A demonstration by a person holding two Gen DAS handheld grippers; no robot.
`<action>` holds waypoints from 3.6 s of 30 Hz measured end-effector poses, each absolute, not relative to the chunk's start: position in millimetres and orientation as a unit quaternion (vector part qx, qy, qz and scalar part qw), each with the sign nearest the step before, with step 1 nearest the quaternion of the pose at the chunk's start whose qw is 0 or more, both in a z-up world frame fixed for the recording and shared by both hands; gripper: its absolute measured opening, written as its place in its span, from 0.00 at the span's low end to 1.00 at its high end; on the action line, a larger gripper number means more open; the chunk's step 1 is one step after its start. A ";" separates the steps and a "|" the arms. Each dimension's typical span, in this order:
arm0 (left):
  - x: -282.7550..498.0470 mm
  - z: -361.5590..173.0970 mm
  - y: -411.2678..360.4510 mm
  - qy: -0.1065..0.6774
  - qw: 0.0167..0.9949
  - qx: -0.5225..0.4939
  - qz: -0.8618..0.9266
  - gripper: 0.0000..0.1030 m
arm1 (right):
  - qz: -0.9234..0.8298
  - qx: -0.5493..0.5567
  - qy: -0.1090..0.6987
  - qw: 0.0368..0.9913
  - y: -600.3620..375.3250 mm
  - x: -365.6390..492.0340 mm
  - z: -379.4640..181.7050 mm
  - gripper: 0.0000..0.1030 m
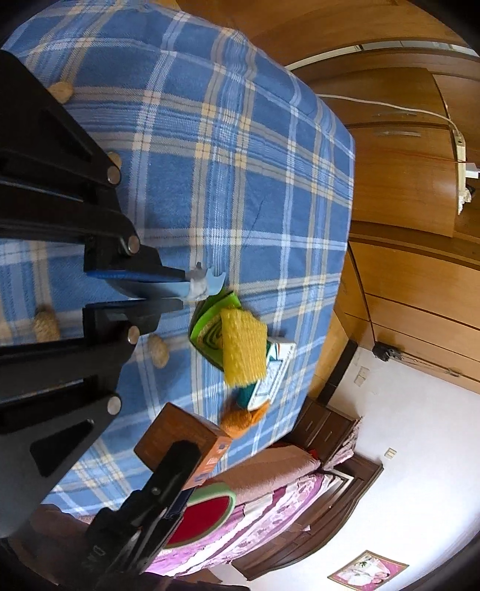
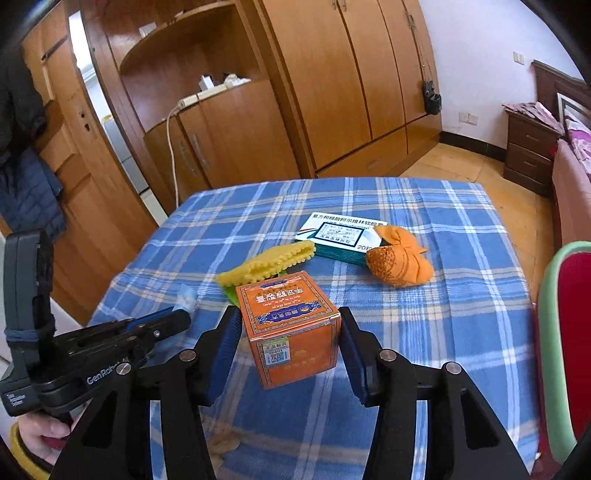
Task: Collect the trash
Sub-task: 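Carry the blue hook and orange box with both tools over the red bucket, then open both tools, dropping the hook and box into the bucket, then move both tools back over the table toward the remaining net and mesh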
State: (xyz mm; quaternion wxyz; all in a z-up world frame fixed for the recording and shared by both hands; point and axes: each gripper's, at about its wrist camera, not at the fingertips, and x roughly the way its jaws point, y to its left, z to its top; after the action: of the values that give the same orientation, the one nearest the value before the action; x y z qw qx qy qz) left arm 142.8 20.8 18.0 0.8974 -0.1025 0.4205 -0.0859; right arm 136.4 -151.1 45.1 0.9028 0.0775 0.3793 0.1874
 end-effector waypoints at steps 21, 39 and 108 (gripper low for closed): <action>95.3 69.5 -14.4 0.379 0.911 -0.087 -0.136 0.07 | 0.134 0.127 0.331 0.925 -205.6 62.2 84.2 0.52; 81.5 85.2 -75.4 0.376 0.905 -0.053 -0.190 0.07 | 0.058 0.158 0.309 0.936 -272.5 33.2 93.7 0.52; 136.0 48.1 -257.2 0.423 0.851 0.017 -0.310 0.25 | -0.094 0.268 0.298 0.911 -447.8 33.8 54.7 0.54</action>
State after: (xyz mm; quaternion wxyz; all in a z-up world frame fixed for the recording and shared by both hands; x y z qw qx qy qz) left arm 136.0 -257.2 48.1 0.8512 0.0167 0.4232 -0.3099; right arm 33.8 -447.8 54.7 0.9113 0.2675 0.2983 -0.0943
